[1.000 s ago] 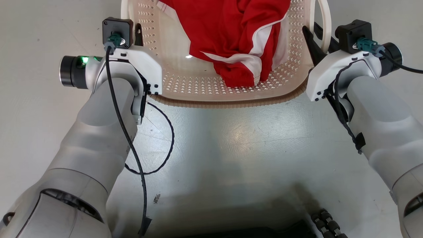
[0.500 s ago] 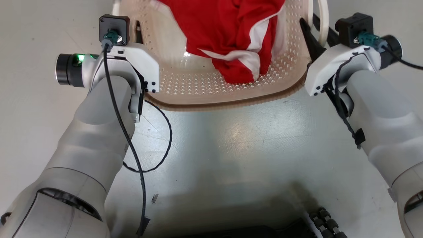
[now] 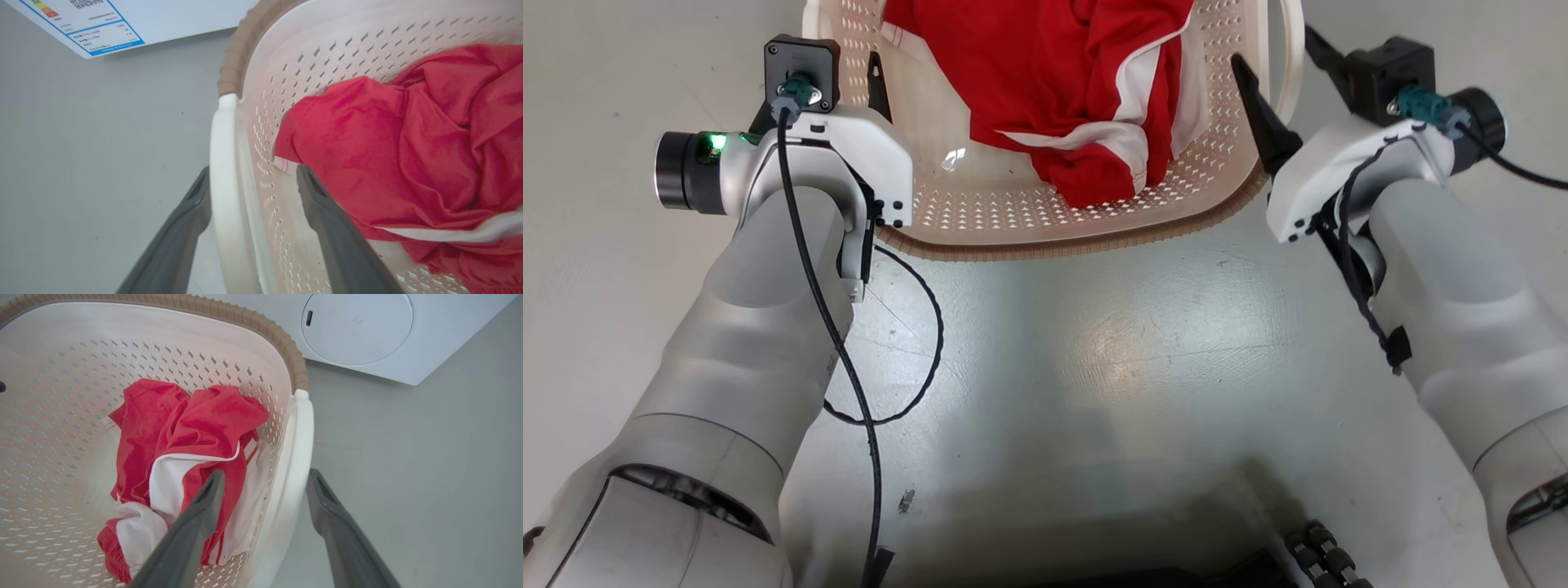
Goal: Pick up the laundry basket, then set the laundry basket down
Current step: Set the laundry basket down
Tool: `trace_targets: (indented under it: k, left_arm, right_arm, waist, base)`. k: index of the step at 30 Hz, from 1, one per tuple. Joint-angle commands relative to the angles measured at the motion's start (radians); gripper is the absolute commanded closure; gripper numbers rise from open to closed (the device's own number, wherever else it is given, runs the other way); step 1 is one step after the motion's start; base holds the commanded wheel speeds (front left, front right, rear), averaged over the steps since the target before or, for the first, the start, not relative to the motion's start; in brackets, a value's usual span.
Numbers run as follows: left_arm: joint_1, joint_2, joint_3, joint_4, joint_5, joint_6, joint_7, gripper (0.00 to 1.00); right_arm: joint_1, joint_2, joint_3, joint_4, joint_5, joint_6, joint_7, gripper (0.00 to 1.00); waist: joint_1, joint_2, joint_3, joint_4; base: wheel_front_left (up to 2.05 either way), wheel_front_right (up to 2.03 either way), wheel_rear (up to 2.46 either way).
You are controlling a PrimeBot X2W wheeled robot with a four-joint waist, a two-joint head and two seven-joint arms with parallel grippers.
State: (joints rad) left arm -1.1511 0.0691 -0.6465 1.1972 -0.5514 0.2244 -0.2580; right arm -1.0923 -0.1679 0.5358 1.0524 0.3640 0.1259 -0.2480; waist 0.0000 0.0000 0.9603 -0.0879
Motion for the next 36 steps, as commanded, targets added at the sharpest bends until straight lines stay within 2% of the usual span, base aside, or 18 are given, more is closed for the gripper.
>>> trace_targets:
  k: [1, 8, 18, 26, 36]
  left_arm:
    - [0.026, 0.023, 0.016, -0.013, 0.009, 0.010, -0.004, 0.00]
    - [0.053, 0.028, 0.036, -0.027, 0.023, 0.017, -0.004, 0.00]
    - [0.132, 0.024, 0.077, -0.055, 0.037, -0.003, -0.004, 0.00]
    - [0.243, 0.018, 0.127, -0.117, 0.054, -0.025, -0.004, 0.00]
    - [0.420, 0.016, 0.242, -0.265, 0.101, -0.050, -0.004, 0.00]
  right_arm:
    - [0.072, 0.019, 0.002, -0.012, -0.013, 0.005, -0.014, 0.00]
    - [0.120, 0.032, -0.030, -0.028, -0.026, 0.005, -0.014, 0.00]
    - [0.205, 0.026, -0.078, -0.053, -0.054, 0.005, -0.014, 0.00]
    - [0.282, 0.028, -0.097, -0.090, -0.075, 0.005, -0.014, 0.00]
    - [0.419, 0.017, -0.178, -0.232, -0.124, 0.005, -0.014, 0.00]
  waist:
    - [0.0000, 0.0000, -0.005, 0.000]
    - [0.0000, 0.0000, -0.045, -0.007]
    - [0.0000, 0.0000, -0.152, -0.008]
    - [0.0000, 0.0000, -0.291, -0.004]
    - [0.0000, 0.0000, -0.492, 0.008]
  base:
    - [0.00, 0.00, 0.00]
    - [0.00, 0.00, 0.00]
    - [0.00, 0.00, 0.00]
    - [0.00, 0.00, 0.00]
    - [0.00, 0.00, 0.00]
